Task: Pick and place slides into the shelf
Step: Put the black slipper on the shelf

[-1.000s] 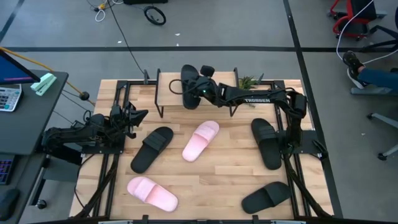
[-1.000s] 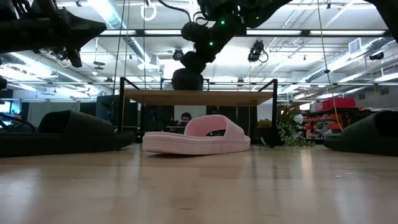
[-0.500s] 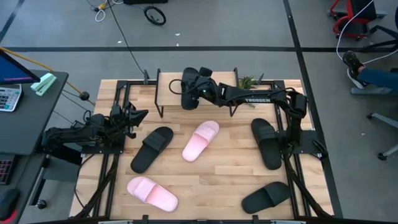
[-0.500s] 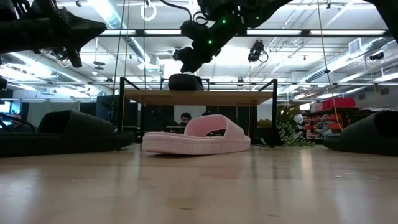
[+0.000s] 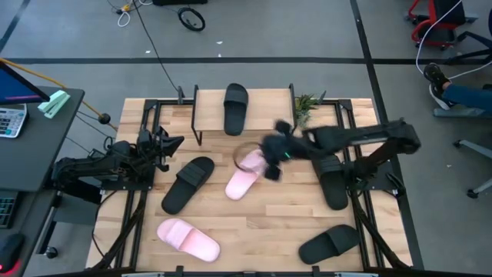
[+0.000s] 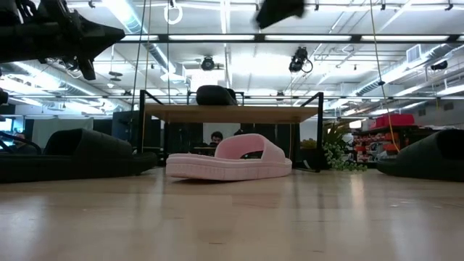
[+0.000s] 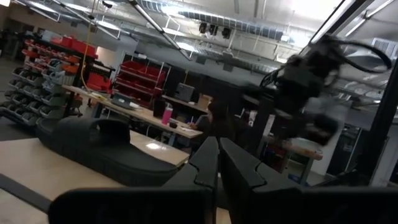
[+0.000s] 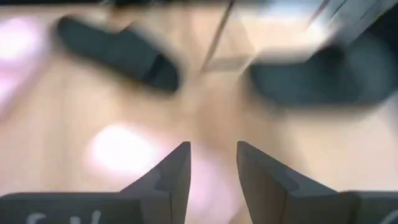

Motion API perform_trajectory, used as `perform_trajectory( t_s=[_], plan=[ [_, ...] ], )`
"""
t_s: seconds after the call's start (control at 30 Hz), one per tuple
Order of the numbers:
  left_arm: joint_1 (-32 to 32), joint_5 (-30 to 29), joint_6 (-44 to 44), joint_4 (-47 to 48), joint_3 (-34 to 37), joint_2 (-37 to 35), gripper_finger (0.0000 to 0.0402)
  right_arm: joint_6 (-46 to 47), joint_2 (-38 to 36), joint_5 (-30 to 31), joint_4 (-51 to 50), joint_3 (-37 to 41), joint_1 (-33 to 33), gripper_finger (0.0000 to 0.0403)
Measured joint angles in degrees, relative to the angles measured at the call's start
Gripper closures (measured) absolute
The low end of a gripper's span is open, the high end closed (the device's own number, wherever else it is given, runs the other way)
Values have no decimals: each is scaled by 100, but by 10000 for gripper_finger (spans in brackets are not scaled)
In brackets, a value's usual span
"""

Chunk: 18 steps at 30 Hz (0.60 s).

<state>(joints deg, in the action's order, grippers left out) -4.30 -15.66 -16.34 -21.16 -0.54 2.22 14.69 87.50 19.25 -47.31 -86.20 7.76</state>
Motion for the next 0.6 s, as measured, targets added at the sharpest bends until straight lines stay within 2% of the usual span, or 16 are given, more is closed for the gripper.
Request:
perform_trajectory(
  t_s=[0.13,0.33,0.53,0.6],
  plan=[
    [0,0,-2,42,0,0,377,2251,-382,-339,-974,287,1093,269],
    [0,2,0,44,0,0,385,4737,-290,-350,-857,1034,2841,269],
    [0,0,0,25,0,0,386,7262,111,-869,-1224,1161,3942,270],
    [0,0,0,25,0,0,383,7885,238,-1280,-1440,1161,4162,271]
  ],
)
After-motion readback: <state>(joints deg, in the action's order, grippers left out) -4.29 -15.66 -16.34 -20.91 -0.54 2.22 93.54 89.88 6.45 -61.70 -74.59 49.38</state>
